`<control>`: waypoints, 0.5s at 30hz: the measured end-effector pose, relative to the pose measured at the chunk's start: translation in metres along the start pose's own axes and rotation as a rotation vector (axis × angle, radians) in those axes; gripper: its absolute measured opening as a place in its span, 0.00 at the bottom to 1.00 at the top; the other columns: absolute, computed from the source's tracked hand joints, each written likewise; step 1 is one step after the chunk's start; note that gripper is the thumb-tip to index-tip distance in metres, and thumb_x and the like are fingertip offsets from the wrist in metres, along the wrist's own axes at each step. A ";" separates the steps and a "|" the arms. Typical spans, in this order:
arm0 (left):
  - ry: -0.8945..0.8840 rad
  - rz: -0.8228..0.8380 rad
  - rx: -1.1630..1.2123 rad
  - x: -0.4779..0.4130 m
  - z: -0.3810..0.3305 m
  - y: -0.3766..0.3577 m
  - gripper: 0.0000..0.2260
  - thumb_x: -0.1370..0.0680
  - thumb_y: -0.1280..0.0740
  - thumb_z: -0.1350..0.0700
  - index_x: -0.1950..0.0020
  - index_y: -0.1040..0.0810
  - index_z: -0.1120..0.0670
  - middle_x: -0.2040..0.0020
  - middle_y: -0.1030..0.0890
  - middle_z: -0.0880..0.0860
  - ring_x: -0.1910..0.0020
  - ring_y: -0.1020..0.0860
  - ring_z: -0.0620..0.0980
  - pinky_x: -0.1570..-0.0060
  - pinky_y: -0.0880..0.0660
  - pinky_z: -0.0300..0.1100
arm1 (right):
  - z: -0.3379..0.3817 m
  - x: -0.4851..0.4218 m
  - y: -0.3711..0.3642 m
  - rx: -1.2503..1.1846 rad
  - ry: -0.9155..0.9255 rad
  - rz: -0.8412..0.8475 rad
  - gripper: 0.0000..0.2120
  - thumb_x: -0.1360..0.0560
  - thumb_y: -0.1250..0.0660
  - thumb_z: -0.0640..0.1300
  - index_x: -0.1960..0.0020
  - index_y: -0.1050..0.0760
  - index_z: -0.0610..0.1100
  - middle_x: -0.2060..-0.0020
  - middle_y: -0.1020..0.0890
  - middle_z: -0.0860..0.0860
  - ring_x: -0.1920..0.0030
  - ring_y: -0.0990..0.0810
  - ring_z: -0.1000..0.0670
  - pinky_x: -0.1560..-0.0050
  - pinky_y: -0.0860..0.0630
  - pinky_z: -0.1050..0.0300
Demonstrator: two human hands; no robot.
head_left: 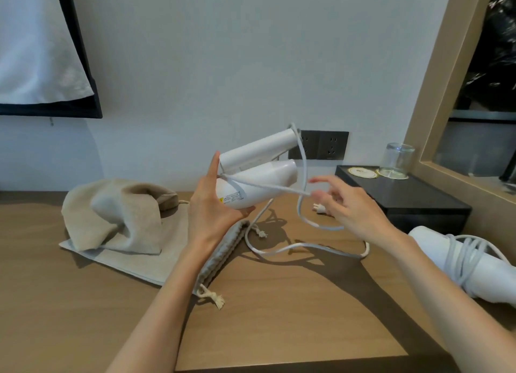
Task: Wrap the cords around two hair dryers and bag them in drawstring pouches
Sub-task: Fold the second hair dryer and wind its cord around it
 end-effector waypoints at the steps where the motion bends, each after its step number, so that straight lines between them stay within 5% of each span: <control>1: -0.012 0.000 -0.014 0.001 -0.001 -0.001 0.52 0.40 0.19 0.53 0.23 0.44 0.48 0.41 0.23 0.54 0.45 0.25 0.50 0.55 0.36 0.33 | 0.004 -0.003 0.003 -0.070 -0.013 -0.058 0.22 0.26 0.47 0.67 0.36 0.32 0.61 0.64 0.21 0.54 0.61 0.21 0.58 0.61 0.25 0.53; 3: -0.010 -0.007 -0.014 0.000 0.001 0.000 0.52 0.41 0.19 0.53 0.23 0.44 0.49 0.42 0.23 0.54 0.46 0.25 0.51 0.54 0.35 0.34 | 0.011 -0.010 0.004 -0.198 -0.050 -0.087 0.20 0.25 0.43 0.64 0.35 0.32 0.60 0.67 0.20 0.47 0.64 0.21 0.55 0.55 0.24 0.49; 6: -0.015 -0.025 -0.025 -0.002 0.003 0.001 0.53 0.41 0.18 0.53 0.23 0.44 0.51 0.43 0.23 0.55 0.49 0.28 0.46 0.57 0.37 0.32 | 0.028 -0.016 -0.001 -0.362 -0.070 0.068 0.22 0.23 0.40 0.57 0.31 0.32 0.54 0.71 0.20 0.49 0.68 0.22 0.61 0.48 0.28 0.56; 11: -0.115 -0.010 -0.078 -0.001 0.001 -0.001 0.51 0.39 0.19 0.53 0.23 0.45 0.54 0.46 0.23 0.57 0.50 0.27 0.47 0.56 0.35 0.34 | 0.042 -0.029 -0.002 -0.567 -0.142 0.001 0.12 0.21 0.38 0.50 0.46 0.21 0.44 0.72 0.24 0.48 0.78 0.31 0.59 0.73 0.35 0.69; 15: -0.133 -0.015 -0.091 0.000 -0.001 0.000 0.50 0.39 0.19 0.55 0.23 0.44 0.55 0.46 0.24 0.57 0.49 0.25 0.52 0.56 0.32 0.40 | 0.037 -0.032 -0.002 -0.406 -0.163 -0.213 0.10 0.24 0.33 0.50 0.45 0.26 0.48 0.70 0.21 0.49 0.69 0.23 0.55 0.56 0.23 0.55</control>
Point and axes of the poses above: each hand's wrist, its own x-axis away from the middle knuckle, its own y-axis out of the back of the hand, z = x × y, the point moved 5 cm from there along -x, towards the middle knuckle
